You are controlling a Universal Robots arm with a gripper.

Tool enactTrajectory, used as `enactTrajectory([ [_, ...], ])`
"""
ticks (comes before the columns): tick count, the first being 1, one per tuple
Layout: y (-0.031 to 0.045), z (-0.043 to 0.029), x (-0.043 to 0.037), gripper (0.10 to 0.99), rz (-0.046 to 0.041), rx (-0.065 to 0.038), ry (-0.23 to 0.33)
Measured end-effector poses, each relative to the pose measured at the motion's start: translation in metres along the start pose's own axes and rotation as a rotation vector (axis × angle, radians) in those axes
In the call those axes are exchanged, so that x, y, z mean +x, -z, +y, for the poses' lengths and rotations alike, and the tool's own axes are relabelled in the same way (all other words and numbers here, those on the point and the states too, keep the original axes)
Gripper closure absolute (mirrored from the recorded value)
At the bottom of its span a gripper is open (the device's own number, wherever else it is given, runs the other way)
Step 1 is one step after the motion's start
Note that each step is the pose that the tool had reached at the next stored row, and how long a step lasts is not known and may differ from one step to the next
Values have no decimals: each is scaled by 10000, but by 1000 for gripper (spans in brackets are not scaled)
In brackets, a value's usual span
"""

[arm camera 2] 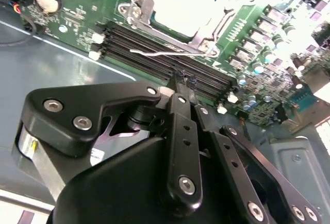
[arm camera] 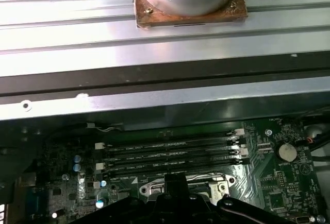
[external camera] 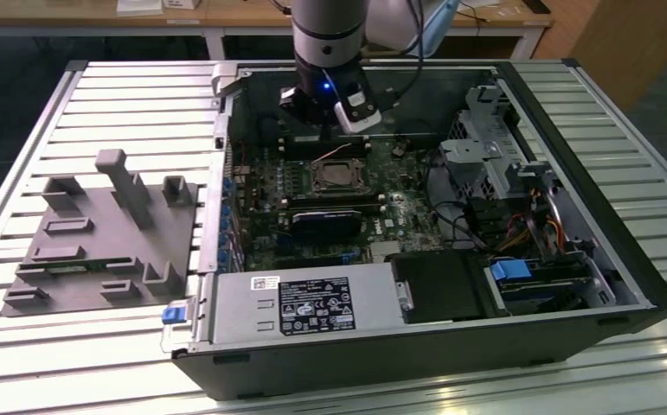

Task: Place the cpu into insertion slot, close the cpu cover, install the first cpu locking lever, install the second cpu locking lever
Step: 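Install the first cpu locking lever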

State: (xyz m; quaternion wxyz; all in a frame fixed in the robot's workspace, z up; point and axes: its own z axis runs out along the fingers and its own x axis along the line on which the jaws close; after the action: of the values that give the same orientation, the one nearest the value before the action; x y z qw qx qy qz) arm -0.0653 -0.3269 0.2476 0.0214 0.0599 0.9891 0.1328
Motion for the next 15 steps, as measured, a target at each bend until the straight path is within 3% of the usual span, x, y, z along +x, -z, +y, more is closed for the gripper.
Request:
enactTrajectory([
  [6,-1,1,-12,980,-1,2,-1],
  [9,-3,1,-12,980,-61,-4,-7],
  [15,-23,-5,-11,980,-569,-73,130],
])
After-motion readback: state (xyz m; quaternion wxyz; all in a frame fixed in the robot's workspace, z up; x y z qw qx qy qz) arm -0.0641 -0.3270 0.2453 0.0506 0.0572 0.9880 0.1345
